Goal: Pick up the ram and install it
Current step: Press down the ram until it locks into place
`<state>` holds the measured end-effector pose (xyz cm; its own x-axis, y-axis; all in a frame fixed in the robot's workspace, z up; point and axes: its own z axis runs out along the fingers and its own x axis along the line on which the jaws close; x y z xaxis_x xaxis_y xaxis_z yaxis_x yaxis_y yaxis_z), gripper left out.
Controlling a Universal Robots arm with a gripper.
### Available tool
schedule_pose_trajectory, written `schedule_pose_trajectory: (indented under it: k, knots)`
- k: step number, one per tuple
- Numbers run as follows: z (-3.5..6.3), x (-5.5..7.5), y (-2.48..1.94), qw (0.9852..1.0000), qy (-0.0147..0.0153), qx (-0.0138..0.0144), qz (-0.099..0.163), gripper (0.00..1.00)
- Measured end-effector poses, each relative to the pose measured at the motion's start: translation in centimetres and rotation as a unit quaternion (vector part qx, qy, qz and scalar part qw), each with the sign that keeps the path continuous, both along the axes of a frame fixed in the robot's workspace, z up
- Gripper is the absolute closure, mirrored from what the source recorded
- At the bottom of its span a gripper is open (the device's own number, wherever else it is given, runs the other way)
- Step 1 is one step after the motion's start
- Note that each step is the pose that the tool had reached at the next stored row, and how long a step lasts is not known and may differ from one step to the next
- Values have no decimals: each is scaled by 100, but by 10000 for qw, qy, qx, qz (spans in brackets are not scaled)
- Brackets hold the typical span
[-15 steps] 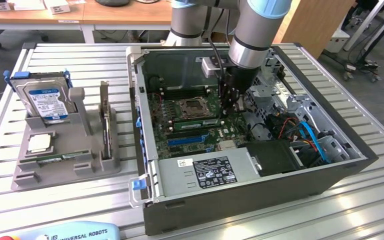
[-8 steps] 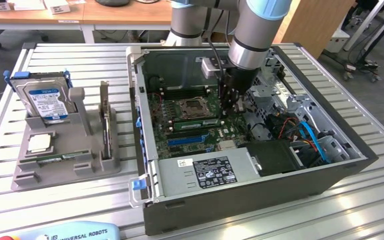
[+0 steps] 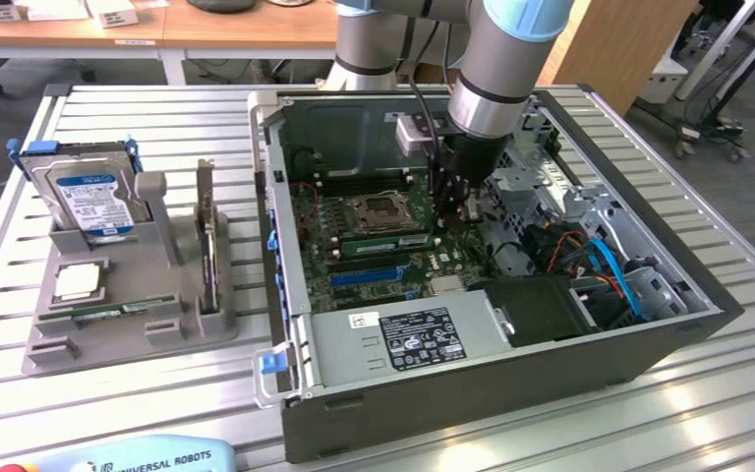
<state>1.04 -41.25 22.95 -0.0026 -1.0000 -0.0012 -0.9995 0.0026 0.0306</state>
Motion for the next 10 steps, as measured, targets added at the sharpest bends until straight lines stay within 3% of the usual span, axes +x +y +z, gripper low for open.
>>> schedule_pose_trajectory:
  k: [10]
  knots:
    - [-14, 0, -1, 10000, 1, -2, 0, 90]
